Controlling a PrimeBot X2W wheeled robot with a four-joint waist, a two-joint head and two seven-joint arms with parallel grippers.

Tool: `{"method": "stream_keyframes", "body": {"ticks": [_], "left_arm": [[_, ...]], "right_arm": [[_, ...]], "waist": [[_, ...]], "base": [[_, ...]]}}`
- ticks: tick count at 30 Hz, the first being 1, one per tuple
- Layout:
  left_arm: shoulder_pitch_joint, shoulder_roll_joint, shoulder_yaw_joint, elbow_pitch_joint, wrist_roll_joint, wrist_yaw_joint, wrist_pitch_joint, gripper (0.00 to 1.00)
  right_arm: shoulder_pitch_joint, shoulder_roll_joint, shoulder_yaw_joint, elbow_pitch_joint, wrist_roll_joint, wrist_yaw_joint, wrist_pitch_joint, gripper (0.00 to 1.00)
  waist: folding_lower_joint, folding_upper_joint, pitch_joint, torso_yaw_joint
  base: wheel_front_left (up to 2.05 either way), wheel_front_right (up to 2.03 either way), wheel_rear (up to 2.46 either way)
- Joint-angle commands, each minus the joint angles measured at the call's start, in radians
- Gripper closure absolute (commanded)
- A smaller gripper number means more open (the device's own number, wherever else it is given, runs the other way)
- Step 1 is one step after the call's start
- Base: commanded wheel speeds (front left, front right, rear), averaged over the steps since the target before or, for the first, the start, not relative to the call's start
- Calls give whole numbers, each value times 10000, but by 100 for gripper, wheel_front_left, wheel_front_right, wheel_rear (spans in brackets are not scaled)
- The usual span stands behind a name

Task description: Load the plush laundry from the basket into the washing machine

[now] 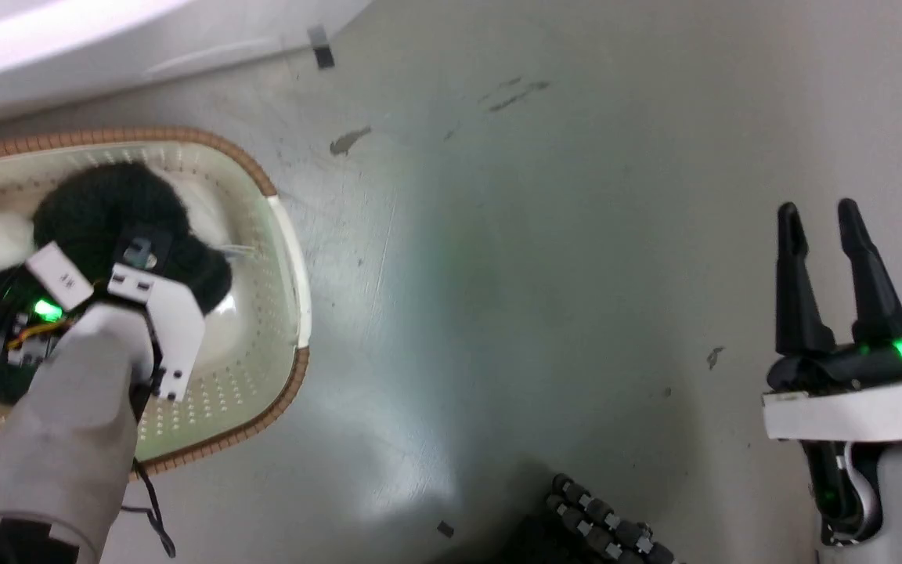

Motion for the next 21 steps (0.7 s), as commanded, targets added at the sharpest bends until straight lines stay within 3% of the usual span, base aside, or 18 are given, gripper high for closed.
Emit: {"method": "stream_keyframes", "body": {"ticks": [1,9,21], "left_arm": [[240,230,114,89,-139,138,-158,100],[1104,-439,475,17,-786,193,-1557,100],[2640,-1574,691,-668,-1433,-259,-3171,100]], "right_arm": [[-240,34,77,56,-28,-9,-44,0],[-48,34,-335,154,-626,-9,-44,0],[966,34,-911,28,-1651,-9,-44,0]], "waist": [[0,-1,-332,-130],[0,-1,-2122,674],[0,-1,-4988,2425]], "base": [[0,0,0],[0,0,0],[0,0,0]]}}
